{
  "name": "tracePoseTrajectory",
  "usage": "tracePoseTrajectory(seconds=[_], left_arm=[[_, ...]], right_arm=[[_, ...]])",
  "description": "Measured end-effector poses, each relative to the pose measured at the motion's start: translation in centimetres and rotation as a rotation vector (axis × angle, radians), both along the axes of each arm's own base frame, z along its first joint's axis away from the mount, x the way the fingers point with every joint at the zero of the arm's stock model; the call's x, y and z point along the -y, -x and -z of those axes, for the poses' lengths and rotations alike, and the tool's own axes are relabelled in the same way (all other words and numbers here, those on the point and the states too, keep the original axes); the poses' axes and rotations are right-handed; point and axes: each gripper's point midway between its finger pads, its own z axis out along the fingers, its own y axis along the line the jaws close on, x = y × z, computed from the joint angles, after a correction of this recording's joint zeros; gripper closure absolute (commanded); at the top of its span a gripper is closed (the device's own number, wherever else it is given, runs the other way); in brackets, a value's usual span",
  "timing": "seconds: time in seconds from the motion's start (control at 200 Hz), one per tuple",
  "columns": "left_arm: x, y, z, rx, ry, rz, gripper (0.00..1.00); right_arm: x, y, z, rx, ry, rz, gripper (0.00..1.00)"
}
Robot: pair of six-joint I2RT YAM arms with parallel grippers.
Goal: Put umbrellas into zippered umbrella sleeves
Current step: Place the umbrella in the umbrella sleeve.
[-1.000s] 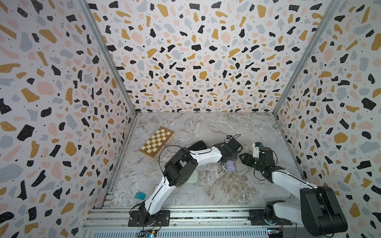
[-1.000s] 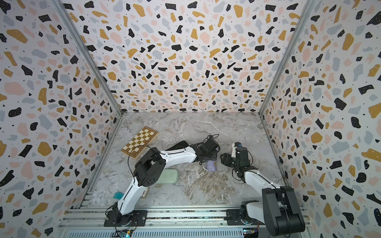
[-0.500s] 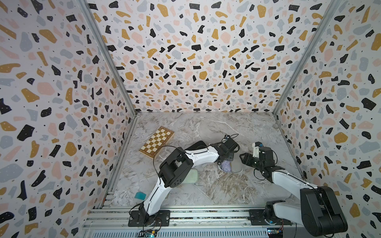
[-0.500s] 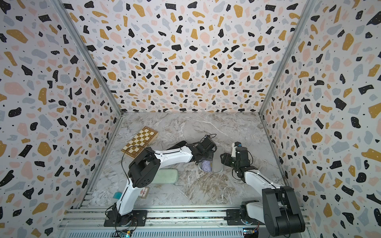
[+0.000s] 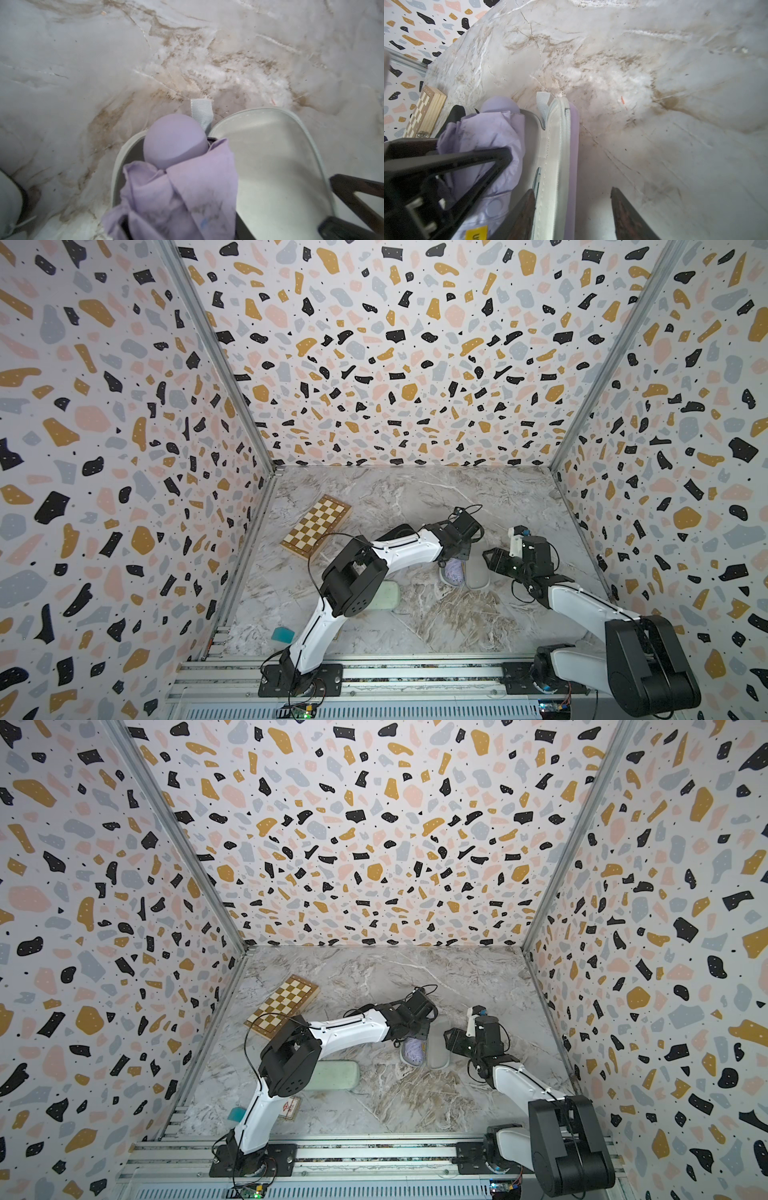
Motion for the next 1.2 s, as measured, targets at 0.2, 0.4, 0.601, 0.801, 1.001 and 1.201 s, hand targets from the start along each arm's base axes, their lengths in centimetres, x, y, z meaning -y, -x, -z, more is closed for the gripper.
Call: tracePoseTrajectory(seconds=[0.2, 0.4, 0.601, 0.801, 1.001, 1.201], left_arm=[[-1.1, -0.1, 2.1, -0.007, -0.076, -0.021, 0.56], [-1.2, -0.1, 2.1, -0.007, -0.077, -0.024, 0.37], [-1.4, 0.2, 2.0, -0.012, -0.075, -0.020, 0.30], [-2.9, 1.1, -1.1, 0.018, -0.046, -0.016, 0.17], [-5.1, 2.4, -5.8, 0.092, 0.035, -0.022, 0.28], [-9.1, 4.1, -6.7, 0.122, 0.069, -0.040, 0.47]], right_arm=[[0.0, -0.1, -1.0, 0.033, -0.005, 0.001, 0.41], [0.5, -0.5, -3.7, 0.127, -0.018, 0.019, 0.38], [0.7, -0.6, -2.7, 0.094, -0.017, 0.026, 0.32], [1.1, -0.8, -2.8, 0.100, -0.012, 0.049, 0.35], [2.3, -1.8, -1.7, 0.084, -0.010, 0.100, 0.41], [0.6, -1.6, 1.2, -0.003, 0.021, 0.048, 0.43]])
